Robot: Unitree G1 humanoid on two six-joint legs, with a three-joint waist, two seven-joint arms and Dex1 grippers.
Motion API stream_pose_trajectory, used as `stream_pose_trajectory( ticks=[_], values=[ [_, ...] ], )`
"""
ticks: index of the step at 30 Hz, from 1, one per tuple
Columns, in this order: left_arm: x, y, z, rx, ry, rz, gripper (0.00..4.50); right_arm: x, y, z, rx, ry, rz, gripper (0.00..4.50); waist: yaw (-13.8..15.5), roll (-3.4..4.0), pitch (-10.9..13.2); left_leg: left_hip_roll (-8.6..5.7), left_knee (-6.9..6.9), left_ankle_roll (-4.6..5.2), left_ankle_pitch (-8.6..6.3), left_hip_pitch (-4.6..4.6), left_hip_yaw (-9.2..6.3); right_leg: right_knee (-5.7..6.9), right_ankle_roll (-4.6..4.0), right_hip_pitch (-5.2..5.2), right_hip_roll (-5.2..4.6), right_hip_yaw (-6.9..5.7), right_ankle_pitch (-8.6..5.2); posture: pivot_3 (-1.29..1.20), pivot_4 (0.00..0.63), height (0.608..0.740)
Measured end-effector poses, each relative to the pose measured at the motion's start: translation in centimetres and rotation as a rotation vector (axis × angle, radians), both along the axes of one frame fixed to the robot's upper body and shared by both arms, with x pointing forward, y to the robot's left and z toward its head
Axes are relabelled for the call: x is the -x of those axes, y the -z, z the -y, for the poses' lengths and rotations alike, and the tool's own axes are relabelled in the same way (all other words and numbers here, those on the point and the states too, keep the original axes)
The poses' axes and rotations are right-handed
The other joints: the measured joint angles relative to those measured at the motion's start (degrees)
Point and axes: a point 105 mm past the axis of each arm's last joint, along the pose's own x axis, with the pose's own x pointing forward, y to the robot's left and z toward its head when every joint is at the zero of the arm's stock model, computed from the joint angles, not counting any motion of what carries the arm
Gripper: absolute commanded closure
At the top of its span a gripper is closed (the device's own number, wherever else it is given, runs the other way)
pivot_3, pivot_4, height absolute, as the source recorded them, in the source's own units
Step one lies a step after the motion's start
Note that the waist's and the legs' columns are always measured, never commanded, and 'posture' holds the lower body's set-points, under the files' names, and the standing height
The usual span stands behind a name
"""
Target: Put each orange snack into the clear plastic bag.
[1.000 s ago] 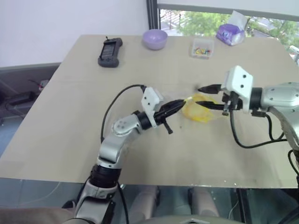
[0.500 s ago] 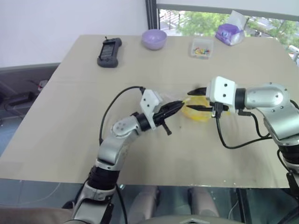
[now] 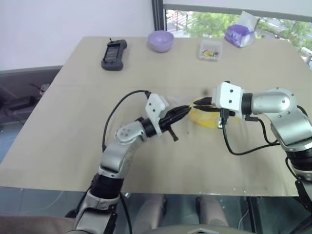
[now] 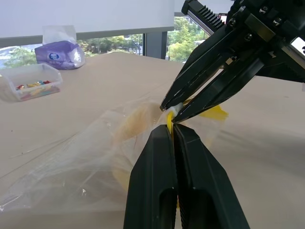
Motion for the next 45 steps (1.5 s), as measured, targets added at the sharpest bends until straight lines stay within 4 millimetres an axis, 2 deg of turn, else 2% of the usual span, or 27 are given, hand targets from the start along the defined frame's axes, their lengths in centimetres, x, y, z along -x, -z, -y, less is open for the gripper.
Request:
stream_pose_trajectory(
  ticks=[9, 16, 22, 32, 37, 45],
  values=[
    [0.0, 0.0, 0.0, -0.002, -0.001, 0.002, 4.50, -0.1, 0.1, 0.3, 0.018, 0.008, 0.005, 4.46, 0.01, 0.00, 0.00, 0.00, 0.00, 0.00, 0.00, 0.00, 0.00, 0.00, 0.00, 0.00, 0.00, 0.00, 0.00, 0.00, 0.150, 0.740],
    [-0.5, 0.1, -0.5, -0.032, -0.033, 0.012, 4.50, -0.2, 0.4, 1.3, 0.057, 0.044, 0.000, 4.46, 0.00, 0.00, 0.00, 0.00, -0.02, 0.00, 0.00, 0.01, 0.01, -0.01, 0.00, 0.00, 0.00, 0.00, 0.00, 0.00, 0.150, 0.740],
    [-1.6, 0.6, -2.3, -0.077, -0.109, 0.017, 4.50, -0.6, 1.1, 2.9, 0.096, 0.108, -0.017, 4.46, 0.02, 0.00, 0.00, 0.00, -0.03, 0.00, 0.00, 0.01, 0.01, -0.02, 0.00, -0.01, 0.00, 0.00, 0.00, 0.00, 0.150, 0.740],
    [-3.9, -0.1, -5.5, -0.108, -0.268, 0.071, 4.50, -1.5, 1.2, 6.5, 0.136, 0.252, -0.026, 4.46, 0.05, -0.01, 0.01, 0.00, -0.10, 0.00, 0.00, 0.01, 0.02, -0.09, 0.00, -0.01, -0.01, 0.01, 0.00, 0.00, 0.150, 0.740],
    [-4.1, 0.0, -5.8, -0.108, -0.284, 0.063, 4.50, -1.7, 1.3, 7.5, 0.148, 0.285, -0.035, 4.46, 0.04, -0.01, 0.01, 0.01, -0.12, 0.00, 0.00, 0.01, 0.02, -0.13, 0.00, -0.01, -0.01, 0.01, 0.00, 0.00, 0.150, 0.740],
    [-3.8, 0.0, -5.4, -0.094, -0.268, 0.020, 4.50, -2.0, 1.2, 7.9, 0.137, 0.305, -0.035, 4.46, 0.04, -0.01, 0.01, 0.01, -0.13, 0.00, 0.00, 0.00, 0.02, -0.13, 0.00, -0.01, -0.01, 0.01, 0.00, 0.00, 0.150, 0.740]
  ],
)
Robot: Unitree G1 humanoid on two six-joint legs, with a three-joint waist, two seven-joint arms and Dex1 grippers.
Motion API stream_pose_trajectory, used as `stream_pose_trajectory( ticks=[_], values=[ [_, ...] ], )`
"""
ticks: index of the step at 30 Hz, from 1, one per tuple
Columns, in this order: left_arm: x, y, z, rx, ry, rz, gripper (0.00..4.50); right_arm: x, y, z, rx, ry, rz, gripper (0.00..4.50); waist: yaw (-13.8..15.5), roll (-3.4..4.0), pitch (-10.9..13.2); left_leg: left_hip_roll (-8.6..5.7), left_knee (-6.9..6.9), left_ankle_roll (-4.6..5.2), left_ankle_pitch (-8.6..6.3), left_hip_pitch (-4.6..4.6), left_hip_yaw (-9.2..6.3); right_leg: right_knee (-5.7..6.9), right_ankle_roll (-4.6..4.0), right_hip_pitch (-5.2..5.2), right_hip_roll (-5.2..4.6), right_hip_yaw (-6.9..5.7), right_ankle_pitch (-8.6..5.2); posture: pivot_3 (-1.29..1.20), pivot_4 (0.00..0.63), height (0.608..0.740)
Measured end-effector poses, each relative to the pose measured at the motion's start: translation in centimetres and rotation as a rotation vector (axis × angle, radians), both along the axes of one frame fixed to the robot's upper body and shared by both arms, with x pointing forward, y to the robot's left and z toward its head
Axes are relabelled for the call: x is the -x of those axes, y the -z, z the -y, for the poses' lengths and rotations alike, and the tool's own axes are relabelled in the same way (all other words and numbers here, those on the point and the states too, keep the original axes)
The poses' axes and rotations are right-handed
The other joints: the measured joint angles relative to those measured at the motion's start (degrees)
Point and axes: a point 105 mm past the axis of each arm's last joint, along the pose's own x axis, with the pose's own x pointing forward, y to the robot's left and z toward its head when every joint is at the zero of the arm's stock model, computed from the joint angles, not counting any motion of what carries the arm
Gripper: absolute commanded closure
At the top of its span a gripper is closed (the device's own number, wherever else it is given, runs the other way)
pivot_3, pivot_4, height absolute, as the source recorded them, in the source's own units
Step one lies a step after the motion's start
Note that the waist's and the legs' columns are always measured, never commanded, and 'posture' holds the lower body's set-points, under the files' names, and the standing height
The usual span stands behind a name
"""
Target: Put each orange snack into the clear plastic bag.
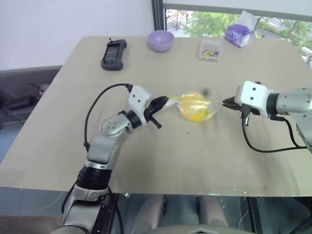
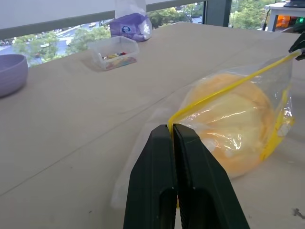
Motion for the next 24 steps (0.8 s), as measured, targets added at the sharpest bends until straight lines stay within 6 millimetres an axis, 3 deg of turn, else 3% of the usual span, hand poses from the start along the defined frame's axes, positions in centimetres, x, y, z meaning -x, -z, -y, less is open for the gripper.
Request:
stream_pose_trajectory(
  ticks=[1, 5, 6, 18, 24],
  values=[
    [0.1, -0.1, 0.1, 0.001, 0.009, 0.001, 4.50, 0.0, 0.0, 0.1, -0.001, 0.003, 0.002, 4.14, 0.00, 0.00, 0.00, 0.00, 0.00, 0.00, 0.00, 0.00, 0.00, 0.00, 0.00, 0.00, 0.00, 0.00, 0.00, 0.00, 0.150, 0.740],
    [0.3, -0.4, 0.0, 0.017, 0.024, 0.001, 3.20, -0.2, -0.3, 0.7, -0.012, 0.037, -0.004, 2.70, -0.02, 0.00, 0.00, 0.00, -0.01, 0.00, 0.00, 0.00, 0.00, -0.01, 0.00, 0.00, 0.00, 0.00, 0.00, 0.00, 0.150, 0.740],
    [0.3, -0.4, 0.0, 0.016, 0.025, 0.004, 2.62, -0.3, -0.3, 0.7, -0.014, 0.040, -0.003, 2.10, -0.03, 0.00, 0.00, 0.00, -0.01, 0.00, 0.00, 0.00, 0.00, -0.01, 0.00, 0.00, 0.00, 0.00, 0.00, 0.00, 0.150, 0.740],
    [0.7, -0.8, 0.2, 0.010, 0.050, 0.039, 2.62, -0.4, 0.0, 0.6, -0.038, 0.058, -0.020, 2.10, -0.03, 0.00, 0.00, 0.00, -0.03, 0.00, 0.00, 0.00, 0.01, -0.03, 0.00, 0.00, 0.00, 0.00, 0.00, 0.00, 0.150, 0.740],
    [0.7, -0.4, 0.2, -0.003, 0.051, 0.037, 2.62, -1.1, 1.0, 0.7, -0.054, 0.079, -0.040, 2.10, 0.00, 0.00, 0.00, 0.00, -0.03, 0.00, 0.00, 0.00, 0.01, -0.04, 0.00, 0.00, 0.00, 0.00, 0.00, 0.00, 0.150, 0.740]
  ],
)
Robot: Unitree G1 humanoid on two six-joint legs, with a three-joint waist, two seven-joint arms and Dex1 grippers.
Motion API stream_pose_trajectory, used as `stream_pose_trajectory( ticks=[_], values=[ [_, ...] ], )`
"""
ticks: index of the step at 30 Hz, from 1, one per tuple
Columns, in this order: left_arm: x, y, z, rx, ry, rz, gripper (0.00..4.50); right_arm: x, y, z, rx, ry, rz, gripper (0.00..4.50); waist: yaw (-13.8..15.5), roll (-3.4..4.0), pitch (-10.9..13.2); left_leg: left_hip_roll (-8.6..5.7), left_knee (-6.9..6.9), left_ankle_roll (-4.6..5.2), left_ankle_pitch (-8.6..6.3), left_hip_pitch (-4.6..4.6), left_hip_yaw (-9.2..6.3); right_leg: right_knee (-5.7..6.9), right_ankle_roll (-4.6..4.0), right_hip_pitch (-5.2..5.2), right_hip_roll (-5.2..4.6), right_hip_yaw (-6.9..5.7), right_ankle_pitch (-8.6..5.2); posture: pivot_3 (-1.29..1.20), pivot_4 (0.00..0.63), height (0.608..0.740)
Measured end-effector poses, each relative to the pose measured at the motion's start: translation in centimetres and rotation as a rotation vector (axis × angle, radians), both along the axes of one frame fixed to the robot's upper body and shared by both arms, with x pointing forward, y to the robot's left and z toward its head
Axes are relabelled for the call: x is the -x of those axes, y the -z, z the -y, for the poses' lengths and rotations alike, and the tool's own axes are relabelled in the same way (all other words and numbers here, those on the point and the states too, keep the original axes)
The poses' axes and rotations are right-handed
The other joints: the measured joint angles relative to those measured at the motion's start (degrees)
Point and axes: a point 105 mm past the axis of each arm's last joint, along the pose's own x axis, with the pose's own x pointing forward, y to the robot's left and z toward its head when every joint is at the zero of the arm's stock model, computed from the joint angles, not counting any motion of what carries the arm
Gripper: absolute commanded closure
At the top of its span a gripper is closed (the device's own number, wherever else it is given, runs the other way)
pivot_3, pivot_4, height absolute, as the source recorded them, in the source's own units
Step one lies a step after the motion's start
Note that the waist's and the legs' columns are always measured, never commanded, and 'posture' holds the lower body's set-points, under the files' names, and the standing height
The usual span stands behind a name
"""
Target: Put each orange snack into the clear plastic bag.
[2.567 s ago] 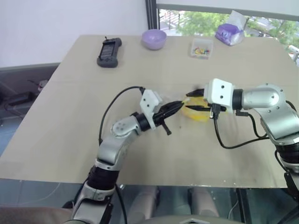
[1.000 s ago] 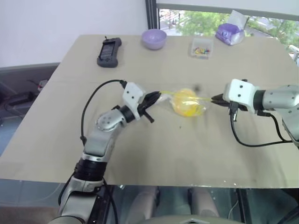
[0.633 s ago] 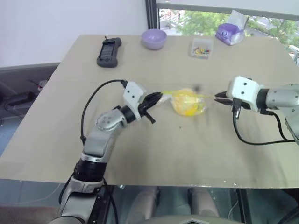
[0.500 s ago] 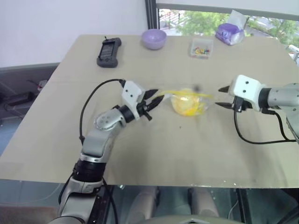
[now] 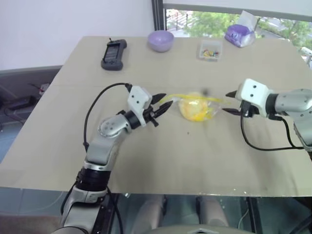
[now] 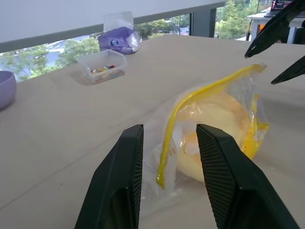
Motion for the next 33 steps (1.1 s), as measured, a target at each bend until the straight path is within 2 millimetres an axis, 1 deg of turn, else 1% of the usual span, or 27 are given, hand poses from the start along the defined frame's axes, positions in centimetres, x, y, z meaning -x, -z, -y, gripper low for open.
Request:
stream_pose_trajectory(
  ticks=[6, 7, 8, 10, 11, 12, 20, 25, 28, 30, 31, 33],
  values=[
    [0.0, 0.0, -0.1, -0.002, 0.000, -0.001, 2.62, -0.8, 0.2, 0.0, -0.013, 0.008, 0.008, 2.10, -0.17, 0.00, 0.00, 0.01, -0.02, 0.00, 0.00, 0.00, 0.00, 0.00, 0.00, 0.00, 0.01, 0.00, 0.00, 0.00, 0.150, 0.740],
    [0.0, 0.0, -0.1, -0.002, 0.001, -0.001, 2.56, -0.8, 0.2, -0.1, -0.019, 0.003, 0.008, 2.63, -0.19, 0.00, 0.00, 0.01, -0.02, 0.00, 0.00, 0.00, 0.00, 0.00, 0.00, -0.01, 0.01, 0.00, 0.00, 0.00, 0.150, 0.740],
    [0.0, 0.0, -0.1, -0.002, 0.001, -0.001, 2.56, -0.9, 0.3, -0.2, -0.020, 0.001, 0.008, 2.96, -0.19, 0.00, 0.00, 0.01, -0.02, 0.00, 0.00, 0.00, 0.00, -0.01, 0.00, -0.01, 0.01, 0.00, 0.00, 0.00, 0.150, 0.740],
    [0.0, 0.1, -0.1, -0.003, 0.001, -0.001, 2.56, -0.9, 0.5, -0.4, -0.018, -0.005, 0.004, 3.83, -0.17, 0.00, 0.00, 0.00, -0.02, 0.00, 0.00, 0.00, 0.00, -0.01, 0.00, 0.00, 0.00, 0.00, 0.00, 0.00, 0.150, 0.740],
    [0.0, 0.1, -0.1, -0.004, 0.001, -0.001, 2.56, -0.9, 0.5, -0.4, -0.017, -0.004, 0.004, 4.34, -0.16, 0.00, 0.00, 0.00, -0.02, 0.00, 0.00, 0.00, 0.00, -0.01, 0.00, 0.00, 0.00, 0.00, 0.00, 0.00, 0.150, 0.740],
    [0.0, 0.1, -0.1, -0.004, 0.001, -0.002, 2.56, -0.9, 0.5, -0.4, -0.015, -0.006, 0.003, 4.47, -0.15, 0.00, 0.00, 0.00, -0.02, 0.00, 0.00, 0.00, 0.00, -0.02, 0.00, 0.00, 0.00, 0.00, 0.00, 0.00, 0.150, 0.740],
    [-0.4, 1.1, -0.4, -0.046, -0.011, -0.020, 2.56, -0.9, 0.4, -0.5, -0.010, -0.020, 0.008, 4.47, -0.19, 0.00, 0.00, 0.00, -0.03, 0.00, 0.00, 0.00, 0.00, -0.02, 0.00, 0.00, 0.00, 0.00, 0.00, 0.00, 0.150, 0.740],
    [-0.7, 1.2, -0.3, -0.061, -0.012, -0.016, 2.56, -0.9, 0.4, -0.6, -0.008, -0.024, 0.007, 4.47, -0.19, 0.00, 0.00, 0.00, -0.04, 0.00, 0.00, 0.00, 0.00, -0.03, 0.00, 0.00, 0.00, 0.00, 0.00, 0.00, 0.150, 0.740],
    [-0.8, 1.2, -0.2, -0.062, -0.005, -0.019, 3.33, -0.8, 0.4, -0.6, -0.007, -0.027, 0.010, 4.50, -0.19, 0.00, 0.00, 0.00, -0.04, 0.00, 0.00, 0.00, 0.00, -0.03, 0.00, 0.00, 0.01, 0.00, 0.00, 0.00, 0.150, 0.740],
    [-0.8, 1.0, 0.0, -0.059, 0.006, -0.011, 4.26, -0.8, 0.3, -0.7, -0.006, -0.030, 0.011, 4.50, -0.18, 0.00, 0.00, 0.00, -0.04, 0.00, 0.00, 0.00, -0.01, -0.03, 0.00, -0.01, 0.00, 0.00, 0.00, 0.00, 0.150, 0.740],
    [-0.8, 0.8, 0.1, -0.055, 0.008, -0.005, 4.43, -0.7, 0.3, -0.8, -0.006, -0.034, 0.013, 4.50, -0.18, 0.00, 0.00, 0.00, -0.04, 0.00, 0.00, 0.00, 0.00, -0.03, 0.00, 0.00, 0.00, 0.00, 0.00, 0.00, 0.150, 0.740],
    [-0.8, 0.7, 0.2, -0.050, 0.011, -0.001, 4.43, -0.7, 0.3, -0.8, -0.005, -0.036, 0.015, 4.50, -0.21, 0.00, 0.00, 0.00, -0.04, 0.00, 0.00, 0.00, 0.00, -0.03, 0.00, -0.01, 0.00, 0.00, 0.00, 0.00, 0.150, 0.740]
  ],
)
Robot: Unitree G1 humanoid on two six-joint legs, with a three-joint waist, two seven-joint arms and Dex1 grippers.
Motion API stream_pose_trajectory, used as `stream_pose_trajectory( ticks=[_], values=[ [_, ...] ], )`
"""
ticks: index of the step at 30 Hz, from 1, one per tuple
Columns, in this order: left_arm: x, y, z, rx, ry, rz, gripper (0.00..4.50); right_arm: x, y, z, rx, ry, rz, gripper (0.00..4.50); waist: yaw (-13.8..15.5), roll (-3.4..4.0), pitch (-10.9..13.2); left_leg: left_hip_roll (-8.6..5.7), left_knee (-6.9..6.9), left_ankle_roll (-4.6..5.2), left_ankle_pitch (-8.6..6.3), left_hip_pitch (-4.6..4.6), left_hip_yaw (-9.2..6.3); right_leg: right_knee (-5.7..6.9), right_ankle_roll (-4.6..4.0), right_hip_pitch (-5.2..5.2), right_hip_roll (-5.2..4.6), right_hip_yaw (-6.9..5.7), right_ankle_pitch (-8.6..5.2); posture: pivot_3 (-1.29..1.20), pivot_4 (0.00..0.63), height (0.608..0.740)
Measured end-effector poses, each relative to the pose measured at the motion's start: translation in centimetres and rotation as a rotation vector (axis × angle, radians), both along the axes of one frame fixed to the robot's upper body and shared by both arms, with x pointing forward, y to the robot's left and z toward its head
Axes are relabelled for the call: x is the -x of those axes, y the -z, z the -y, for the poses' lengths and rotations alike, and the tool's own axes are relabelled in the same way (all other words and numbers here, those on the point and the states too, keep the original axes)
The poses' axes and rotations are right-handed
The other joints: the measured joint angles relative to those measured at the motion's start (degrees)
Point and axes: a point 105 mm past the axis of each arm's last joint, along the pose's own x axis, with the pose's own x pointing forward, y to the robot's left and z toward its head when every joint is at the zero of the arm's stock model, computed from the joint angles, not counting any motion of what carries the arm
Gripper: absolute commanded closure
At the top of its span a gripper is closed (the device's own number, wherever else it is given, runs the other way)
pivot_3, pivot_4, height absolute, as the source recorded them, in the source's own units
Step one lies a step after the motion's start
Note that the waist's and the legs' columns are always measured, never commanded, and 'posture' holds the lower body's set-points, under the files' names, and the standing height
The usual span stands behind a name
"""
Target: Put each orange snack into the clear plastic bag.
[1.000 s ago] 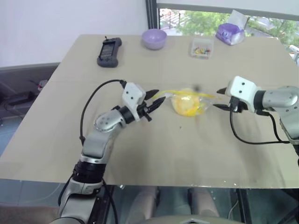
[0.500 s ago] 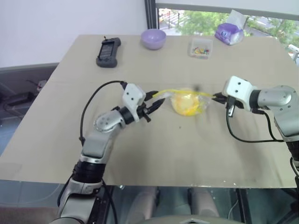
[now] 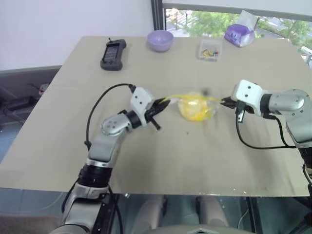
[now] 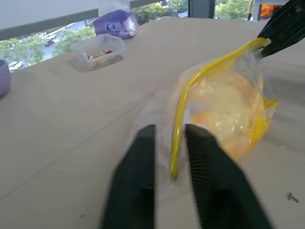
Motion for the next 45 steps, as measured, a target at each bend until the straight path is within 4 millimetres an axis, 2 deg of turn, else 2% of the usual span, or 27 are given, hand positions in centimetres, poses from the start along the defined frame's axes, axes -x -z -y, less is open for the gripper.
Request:
stream_pose_trajectory(
  ticks=[7, 11, 13, 15, 16, 18, 19, 20, 22, 23, 24, 25, 27, 30, 32, 33, 34, 35, 37, 38, 41, 42, 45],
  values=[
    [0.0, -0.2, 0.1, 0.004, -0.001, 0.019, 4.43, 0.0, 0.0, 0.0, 0.000, 0.002, 0.000, 4.50, 0.00, 0.00, 0.00, 0.00, 0.00, 0.00, 0.00, 0.00, 0.00, 0.00, 0.00, 0.00, 0.00, 0.00, 0.00, 0.00, 0.150, 0.740],
    [-1.6, -0.8, 0.1, 0.006, -0.050, 0.062, 4.43, -1.1, -0.8, -0.3, -0.022, 0.026, 0.072, 4.50, 0.01, 0.00, 0.00, -0.02, 0.01, -0.01, 0.00, 0.02, 0.02, 0.01, 0.00, 0.01, 0.00, 0.01, 0.00, 0.00, 0.150, 0.740],
    [-2.7, -1.6, 0.4, 0.007, -0.076, 0.107, 4.43, -2.6, -2.5, -0.4, -0.052, 0.065, 0.166, 4.50, -0.13, -0.01, 0.01, -0.02, 0.02, -0.01, 0.01, 0.03, 0.04, 0.04, 0.00, 0.00, 0.00, 0.01, 0.00, 0.00, 0.150, 0.740],
    [-4.6, -3.8, 1.1, 0.024, -0.119, 0.195, 4.43, -4.7, -6.0, -0.7, -0.109, 0.122, 0.328, 4.50, -0.11, -0.03, 0.02, -0.03, 0.02, -0.02, 0.01, -0.01, 0.03, 0.05, 0.00, -0.05, 0.00, -0.01, 0.00, 0.00, 0.150, 0.740],
    [-4.9, -4.3, 1.2, 0.029, -0.127, 0.211, 4.43, -4.9, -6.7, -0.7, -0.118, 0.129, 0.358, 4.50, -0.10, -0.05, 0.03, -0.03, 0.02, -0.02, 0.01, -0.04, 0.02, 0.04, 0.00, -0.07, 0.00, -0.01, 0.00, 0.00, 0.150, 0.740],
    [-5.9, -7.3, 1.7, 0.080, -0.154, 0.308, 4.43, -5.3, -10.2, -0.6, -0.165, 0.150, 0.488, 4.50, -0.10, -0.05, 0.02, -0.04, -0.04, -0.01, 0.01, -0.23, -0.01, -0.16, 0.00, -0.15, -0.04, -0.07, 0.00, 0.00, 0.150, 0.740],
    [-6.0, -8.6, 1.5, 0.104, -0.163, 0.345, 4.43, -5.2, -10.9, -0.3, -0.170, 0.152, 0.509, 4.50, -0.17, -0.06, 0.01, -0.03, -0.06, -0.01, 0.01, -0.31, -0.02, -0.33, 0.00, -0.17, -0.04, -0.15, 0.01, 0.00, 0.150, 0.740],
    [-5.8, -9.5, 1.2, 0.127, -0.162, 0.375, 4.43, -4.8, -10.7, 0.3, -0.161, 0.154, 0.495, 4.50, -0.24, -0.10, -0.04, -0.06, -0.22, 0.00, 0.00, -0.39, -0.05, -0.54, 0.00, -0.17, -0.10, -0.22, 0.01, 0.00, 0.150, 0.740],
    [-5.6, -9.2, 1.1, 0.130, -0.146, 0.366, 4.43, -4.3, -9.4, 0.6, -0.142, 0.138, 0.437, 4.50, -0.28, -0.10, -0.04, -0.07, -0.28, 0.03, -0.02, -0.47, -0.07, -0.56, 0.00, -0.23, -0.14, -0.27, 0.01, 0.00, 0.150, 0.740],
    [-4.7, -7.9, 1.2, 0.127, -0.100, 0.324, 4.43, -3.0, -7.1, 0.7, -0.106, 0.103, 0.340, 4.50, -0.33, -0.09, -0.08, -0.05, -0.38, 0.04, -0.02, -0.54, -0.13, -0.53, 0.00, -0.27, -0.16, -0.39, 0.01, 0.00, 0.150, 0.740],
    [-4.2, -5.8, 0.9, 0.102, -0.075, 0.250, 4.43, -2.2, -4.9, 0.8, -0.089, 0.089, 0.246, 4.50, -0.48, -0.09, -0.08, -0.04, -0.44, 0.06, -0.04, -0.58, -0.13, -0.52, -0.01, -0.37, -0.17, -0.40, 0.01, 0.00, 0.150, 0.740],
    [-4.1, -5.0, 0.9, 0.093, -0.067, 0.224, 4.43, -2.0, -4.2, 0.9, -0.084, 0.086, 0.217, 4.50, -0.51, -0.08, -0.07, -0.05, -0.48, 0.06, -0.04, -0.60, -0.13, -0.49, -0.01, -0.40, -0.19, -0.38, 0.01, 0.00, 0.150, 0.740],
    [-1.7, 0.6, 0.7, -0.010, 0.017, 0.030, 4.43, 0.5, 0.1, 1.2, -0.033, 0.075, 0.029, 4.50, -0.94, -0.06, -0.06, -0.01, -0.53, 0.06, -0.04, -0.60, -0.05, -0.49, -0.01, -0.55, -0.19, -0.36, 0.01, 0.00, 0.150, 0.740],
    [1.0, 5.0, 0.4, -0.097, 0.086, -0.130, 4.43, 2.7, 2.7, 1.1, -0.018, 0.065, -0.112, 4.50, -1.45, -0.02, -0.03, 0.02, -0.42, 0.00, 0.01, -0.51, -0.01, -0.25, -0.03, -0.60, -0.14, -0.27, 0.02, 0.00, 0.150, 0.740],
    [1.7, 5.3, 0.4, -0.101, 0.101, -0.167, 4.43, 3.3, 2.8, 0.7, -0.019, 0.057, -0.131, 4.50, -1.20, -0.03, -0.03, 0.00, -0.23, -0.05, 0.05, -0.33, 0.02, 0.19, -0.07, -0.56, -0.12, -0.23, 0.05, 0.00, 0.150, 0.740],
    [2.8, 4.5, 0.6, -0.099, 0.135, -0.161, 4.43, 3.7, 2.2, 0.1, -0.025, 0.038, -0.121, 4.50, -0.35, -0.03, -0.02, 0.04, -0.37, 0.17, -0.09, 0.69, 0.09, 0.21, -0.09, 0.36, -0.05, -0.20, 0.04, 0.00, 0.150, 0.740],
    [2.9, 4.6, 0.5, -0.099, 0.139, -0.168, 4.43, 3.7, 2.2, 0.1, -0.027, 0.039, -0.124, 4.50, -0.18, -0.03, -0.02, 0.06, -0.48, 0.18, -0.09, 0.91, 0.07, 0.10, -0.08, 0.60, -0.03, -0.22, 0.04, 0.00, 0.150, 0.740],
    [3.1, 4.7, 0.4, -0.091, 0.140, -0.187, 4.00, 3.7, 2.2, 0.1, -0.029, 0.041, -0.133, 4.50, -0.06, -0.03, -0.01, 0.08, -0.54, 0.18, -0.10, 1.12, 0.05, -0.01, -0.08, 0.86, -0.01, -0.26, 0.04, 0.00, 0.150, 0.740],
    [3.3, 5.1, 0.4, -0.073, 0.150, -0.225, 3.63, 3.9, 2.3, 0.2, -0.022, 0.036, -0.147, 3.78, 0.08, -0.04, 0.00, 0.08, -0.64, 0.19, -0.10, 1.25, 0.04, -0.18, -0.08, 1.03, -0.02, -0.26, 0.04, 0.00, 0.150, 0.740],
    [3.4, 5.0, 0.4, -0.063, 0.155, -0.240, 3.19, 4.0, 2.3, 0.3, -0.017, 0.032, -0.154, 3.55, 0.12, -0.04, 0.00, 0.10, -0.63, 0.18, -0.10, 1.21, 0.01, -0.27, -0.08, 1.03, -0.02, -0.29, 0.05, 0.00, 0.150, 0.740],
    [3.5, 4.2, 0.4, -0.052, 0.153, -0.227, 1.86, 4.5, 2.3, 0.4, -0.005, 0.020, -0.193, 2.25, 0.12, -0.04, 0.00, 0.12, -0.66, 0.13, -0.07, 1.15, 0.02, -0.50, -0.08, 1.04, -0.03, -0.28, 0.05, 0.00, 0.150, 0.740],
    [3.6, 4.0, 0.3, -0.050, 0.149, -0.222, 1.44, 4.7, 2.3, 0.5, 0.001, 0.020, -0.203, 2.24, 0.13, -0.04, 0.00, 0.12, -0.68, 0.01, 0.00, 1.10, 0.02, -0.55, -0.09, 1.01, -0.04, -0.28, 0.05, 0.00, 0.150, 0.740],
    [4.2, 3.5, -0.1, -0.054, 0.159, -0.216, 1.44, 5.9, 2.9, 1.5, 0.049, 0.026, -0.288, 2.24, 0.09, -0.04, 0.00, 0.13, -0.74, 0.02, -0.02, 0.95, 0.03, -0.67, -0.09, 0.90, -0.06, -0.29, 0.05, 0.00, 0.150, 0.740]
  ],
)
